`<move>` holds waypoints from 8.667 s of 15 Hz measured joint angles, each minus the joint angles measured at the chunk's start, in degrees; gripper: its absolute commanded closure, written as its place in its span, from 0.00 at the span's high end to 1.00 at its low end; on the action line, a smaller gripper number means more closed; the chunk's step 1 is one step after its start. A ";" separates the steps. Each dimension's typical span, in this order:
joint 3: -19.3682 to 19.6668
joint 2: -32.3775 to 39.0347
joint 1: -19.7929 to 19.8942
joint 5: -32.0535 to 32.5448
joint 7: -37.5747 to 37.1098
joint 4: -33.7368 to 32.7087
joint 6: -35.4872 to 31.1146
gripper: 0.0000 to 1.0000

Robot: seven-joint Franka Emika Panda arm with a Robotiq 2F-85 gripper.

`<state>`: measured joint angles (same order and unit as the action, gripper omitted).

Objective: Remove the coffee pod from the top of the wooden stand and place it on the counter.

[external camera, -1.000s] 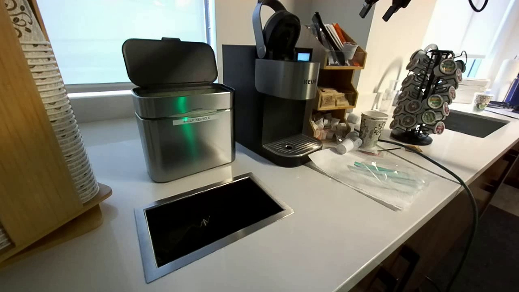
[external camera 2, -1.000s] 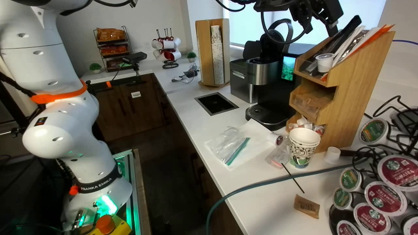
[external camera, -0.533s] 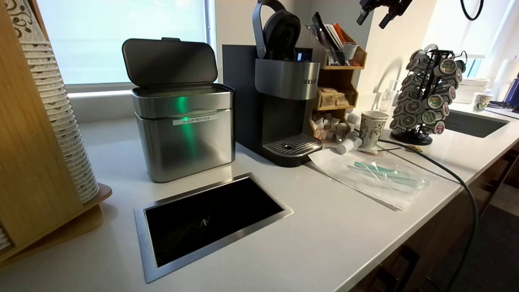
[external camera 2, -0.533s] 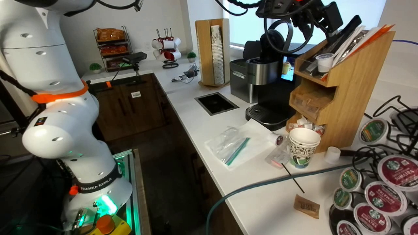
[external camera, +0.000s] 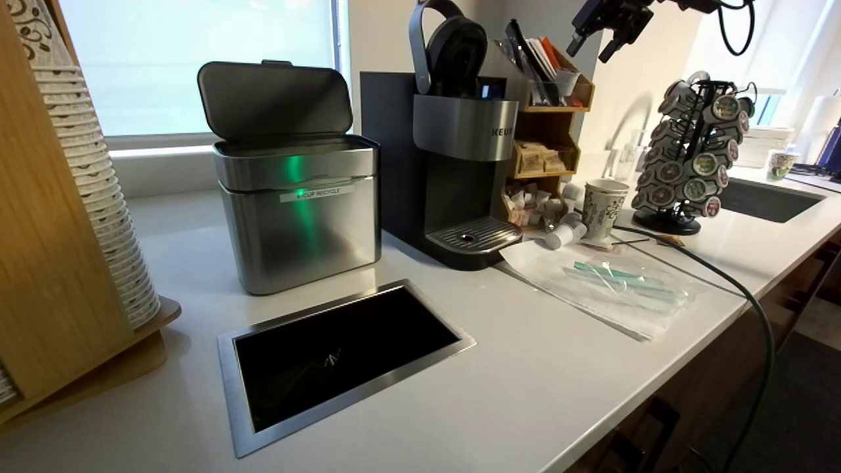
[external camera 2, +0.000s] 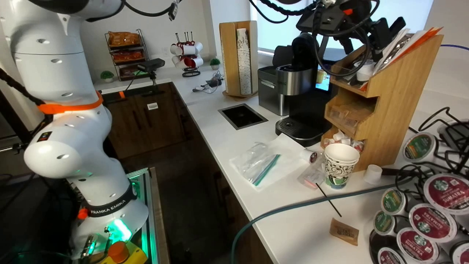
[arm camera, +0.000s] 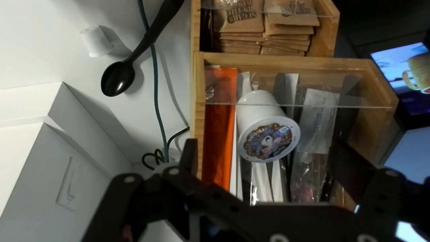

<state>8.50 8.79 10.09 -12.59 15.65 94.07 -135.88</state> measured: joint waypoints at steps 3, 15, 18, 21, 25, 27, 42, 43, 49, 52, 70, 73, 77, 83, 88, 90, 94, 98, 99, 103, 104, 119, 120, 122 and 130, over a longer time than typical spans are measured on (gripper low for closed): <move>-0.99 2.69 0.16 -0.63 0.52 -2.59 0.00 0.93; -2.05 7.14 0.93 -0.07 -0.04 -7.74 0.21 0.19; -2.06 6.52 0.93 0.68 -0.70 -8.58 1.01 0.00; -1.98 4.84 0.95 0.73 -1.23 -8.63 1.70 0.00; -1.74 3.39 1.32 0.82 -2.11 -8.61 4.49 0.28; -1.62 3.29 1.36 1.29 -2.51 -8.61 6.37 0.40; -1.63 4.43 -2.50 17.74 -14.66 -8.04 7.95 1.00; -1.56 4.66 -2.86 19.46 -15.97 -8.02 7.91 1.00; -1.20 5.79 -3.99 25.73 -20.82 -7.94 7.74 1.00; -1.14 6.42 -4.25 26.92 -21.51 -7.94 7.37 0.96; -0.60 0.92 -4.59 26.06 -22.52 -7.44 5.32 0.28; 0.03 -7.07 -2.84 20.70 -22.14 -3.00 12.97 0.28; 2.02 -17.71 -0.45 19.06 -21.82 5.14 27.47 0.28; 2.94 -22.52 0.31 18.13 -19.64 9.32 38.58 0.53; 2.86 -22.26 0.31 18.13 -19.64 9.31 38.53 0.28; 2.87 -21.91 0.31 18.07 -19.65 9.64 38.53 0.28; 2.93 -19.83 0.37 17.98 -20.95 12.93 36.92 0.28; 2.97 -18.26 0.39 18.05 -21.30 14.02 36.63 0.53; 2.94 -18.41 0.39 18.05 -21.30 13.83 36.63 0.53; 3.01 -18.37 0.39 17.95 -21.30 13.87 36.63 0.28; 3.13 -17.93 0.39 17.71 -21.30 14.03 36.63 0.28; 3.62 -12.77 0.79 17.49 -21.44 15.66 36.63 0.28; 3.61 -12.20 0.79 17.49 -21.76 15.89 36.62 0.28; 3.53 -10.63 0.79 17.63 -23.31 16.90 35.57 0.28; 2.61 -6.92 0.61 21.31 -27.88 20.34 30.07 0.28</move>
<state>11.10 1.87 10.70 8.72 -12.24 114.42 -105.81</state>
